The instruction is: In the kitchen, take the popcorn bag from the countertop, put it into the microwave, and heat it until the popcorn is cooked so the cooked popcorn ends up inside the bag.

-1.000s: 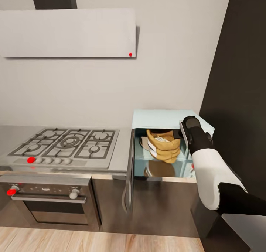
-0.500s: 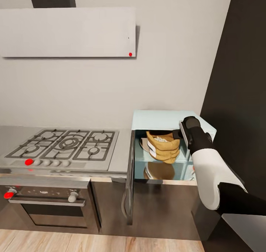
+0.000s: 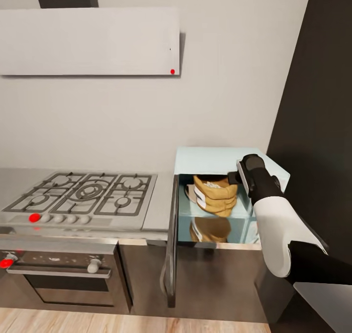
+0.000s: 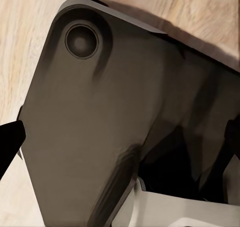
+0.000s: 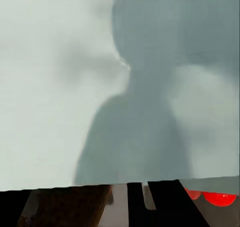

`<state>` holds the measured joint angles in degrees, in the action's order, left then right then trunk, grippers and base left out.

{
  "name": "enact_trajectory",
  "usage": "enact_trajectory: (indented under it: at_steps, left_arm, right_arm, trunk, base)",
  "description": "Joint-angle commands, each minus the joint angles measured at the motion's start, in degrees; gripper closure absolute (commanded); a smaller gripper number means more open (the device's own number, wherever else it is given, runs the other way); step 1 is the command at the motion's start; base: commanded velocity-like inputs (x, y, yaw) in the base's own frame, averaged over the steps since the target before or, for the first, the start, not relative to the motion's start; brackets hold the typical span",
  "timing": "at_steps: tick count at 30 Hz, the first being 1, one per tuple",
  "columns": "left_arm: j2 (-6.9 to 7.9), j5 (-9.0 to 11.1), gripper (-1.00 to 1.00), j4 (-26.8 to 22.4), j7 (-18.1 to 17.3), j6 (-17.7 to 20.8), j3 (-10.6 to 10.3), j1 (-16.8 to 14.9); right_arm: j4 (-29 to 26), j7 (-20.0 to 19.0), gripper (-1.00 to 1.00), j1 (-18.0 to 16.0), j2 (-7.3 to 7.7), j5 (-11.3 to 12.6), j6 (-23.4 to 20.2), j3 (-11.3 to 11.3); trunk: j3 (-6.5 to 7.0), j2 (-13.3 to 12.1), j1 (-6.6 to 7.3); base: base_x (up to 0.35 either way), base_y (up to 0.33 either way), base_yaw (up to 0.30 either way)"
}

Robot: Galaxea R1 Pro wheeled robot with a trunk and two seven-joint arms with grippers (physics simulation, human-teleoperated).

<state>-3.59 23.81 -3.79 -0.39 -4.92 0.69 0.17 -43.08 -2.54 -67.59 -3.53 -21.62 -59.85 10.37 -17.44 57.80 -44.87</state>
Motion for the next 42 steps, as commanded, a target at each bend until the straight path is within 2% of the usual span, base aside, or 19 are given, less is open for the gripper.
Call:
enact_trajectory:
  at_steps: [1, 4, 5, 19, 21, 26, 42]
  left_arm:
    - [-0.01, 0.3, -1.00, -0.1, 0.0, -0.1, 0.1, 0.0]
    - [-0.01, 0.3, -1.00, -0.1, 0.0, -0.1, 0.1, 0.0]
    - [-0.01, 0.3, -1.00, -0.1, 0.0, -0.1, 0.1, 0.0]
    - [-0.01, 0.3, -1.00, -0.1, 0.0, -0.2, 0.1, 0.0]
    - [-0.07, 0.3, -1.00, -0.1, 0.1, -0.2, 0.2, 0.0]
    - [-0.11, 0.3, -1.00, -0.1, 0.3, -0.2, 0.1, 0.0]
    - [-0.10, 0.3, -1.00, -0.1, 0.2, -0.2, 0.0, 0.0]
  right_arm:
    - [0.1, -0.3, 1.00, 0.0, -0.07, -2.0, -0.1, 0.2]
    - [0.1, -0.3, 1.00, 0.0, -0.06, -2.0, -0.1, 0.2]
    - [0.1, -0.3, -1.00, 0.0, -0.06, -2.0, -0.1, 0.3]
    - [0.0, -0.3, -1.00, 0.0, 0.02, -2.3, -0.1, 0.2]
    - [-0.6, -0.4, -1.00, 0.0, 0.04, -2.2, -0.1, 0.3]
    - [-6.3, -2.5, -1.00, 0.0, 0.02, -1.4, -0.1, 0.3]
    - [-6.8, -2.9, -1.00, -0.2, -0.06, -1.5, -0.1, 0.3]
  trunk:
    - [-0.08, 0.0, -0.03]
    - [-0.08, 0.0, -0.03]
    - [-0.08, 0.0, -0.03]
    - [-0.08, 0.0, -0.03]
    - [-0.08, 0.0, -0.03]
    - [-0.08, 0.0, -0.03]
    - [-0.08, 0.0, -0.03]
  base:
    - [0.122, 0.000, 0.000]
    - [0.040, 0.000, 0.000]
    - [0.011, 0.000, 0.000]
    - [-0.011, 0.000, 0.000]
    - [-0.266, 0.000, 0.000]
    - [-0.337, 0.000, 0.000]
    - [-0.337, 0.000, 0.000]
